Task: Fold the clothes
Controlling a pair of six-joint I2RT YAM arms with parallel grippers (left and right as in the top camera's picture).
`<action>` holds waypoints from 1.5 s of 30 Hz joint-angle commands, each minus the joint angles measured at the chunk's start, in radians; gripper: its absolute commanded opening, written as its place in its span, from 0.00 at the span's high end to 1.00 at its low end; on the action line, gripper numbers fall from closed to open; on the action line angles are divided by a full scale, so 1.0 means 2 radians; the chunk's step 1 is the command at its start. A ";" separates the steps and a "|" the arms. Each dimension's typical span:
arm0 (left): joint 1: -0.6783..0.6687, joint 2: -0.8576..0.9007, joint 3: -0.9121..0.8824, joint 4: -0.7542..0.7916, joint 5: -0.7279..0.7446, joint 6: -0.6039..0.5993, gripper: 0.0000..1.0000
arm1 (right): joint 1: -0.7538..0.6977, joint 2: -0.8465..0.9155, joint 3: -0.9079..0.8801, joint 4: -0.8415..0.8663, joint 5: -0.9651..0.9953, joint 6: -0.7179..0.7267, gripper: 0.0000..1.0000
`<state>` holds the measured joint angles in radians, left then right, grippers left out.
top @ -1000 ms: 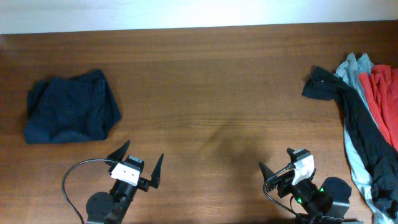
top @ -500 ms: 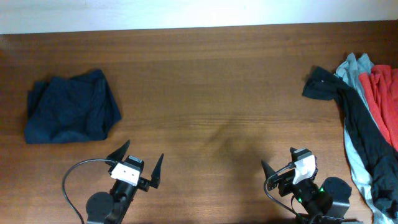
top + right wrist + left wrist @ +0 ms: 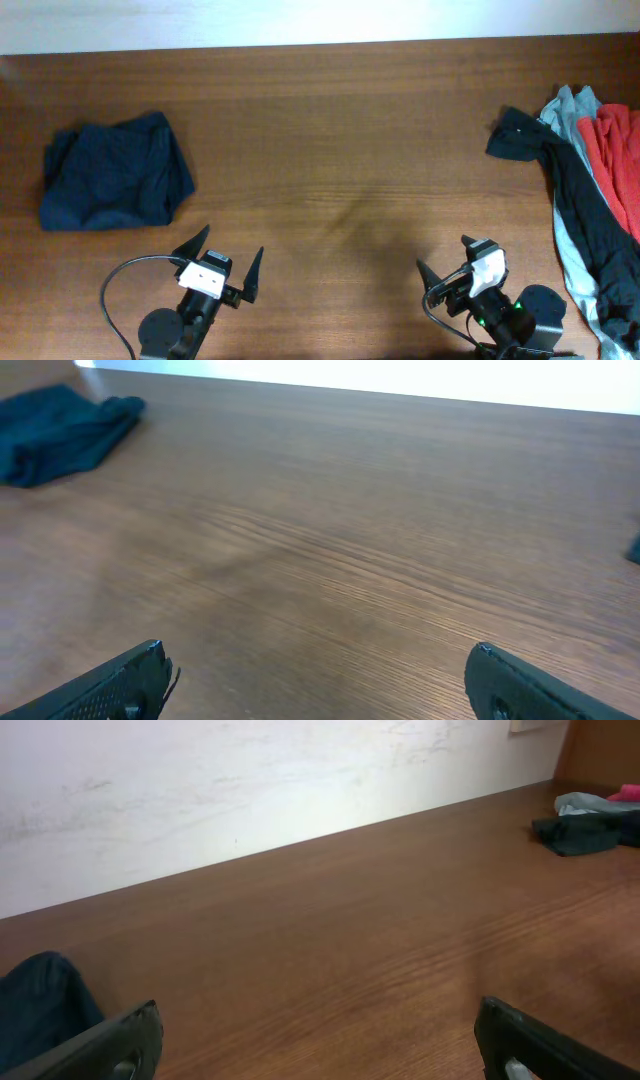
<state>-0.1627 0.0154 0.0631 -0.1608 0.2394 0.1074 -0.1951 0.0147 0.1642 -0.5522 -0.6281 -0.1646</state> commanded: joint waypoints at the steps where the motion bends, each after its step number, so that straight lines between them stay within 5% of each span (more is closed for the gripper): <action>1: -0.003 -0.004 -0.006 0.002 0.017 -0.008 0.01 | 0.003 -0.004 -0.002 0.006 -0.053 -0.001 0.01; 12: -0.003 -0.002 0.033 0.022 0.006 -0.018 0.01 | 0.002 -0.002 0.011 0.163 -0.011 0.138 0.01; 20: -0.002 0.095 0.150 -0.007 -0.035 -0.018 0.00 | 0.002 0.071 0.081 0.161 -0.001 0.143 0.02; 28: -0.002 0.323 0.361 -0.150 -0.041 -0.018 0.01 | 0.002 0.304 0.261 0.055 0.007 0.147 0.01; 32: -0.002 0.478 0.528 -0.302 -0.027 -0.018 0.01 | 0.003 0.448 0.381 -0.056 -0.015 0.147 0.02; 38: -0.002 0.609 0.637 -0.426 -0.012 -0.018 0.01 | 0.001 0.576 0.425 -0.136 -0.013 0.123 0.00; 39: -0.002 0.622 0.639 -0.429 -0.007 -0.018 0.01 | -0.003 0.594 0.430 -0.139 0.002 0.128 0.05; 45: -0.002 0.672 0.639 -0.455 0.002 -0.018 0.01 | -0.070 0.668 0.506 -0.215 0.245 0.245 0.02</action>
<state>-0.1635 1.3296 1.3220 -1.0554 0.2142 0.0814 -0.2539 1.3098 1.0679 -0.9447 -0.4530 0.1867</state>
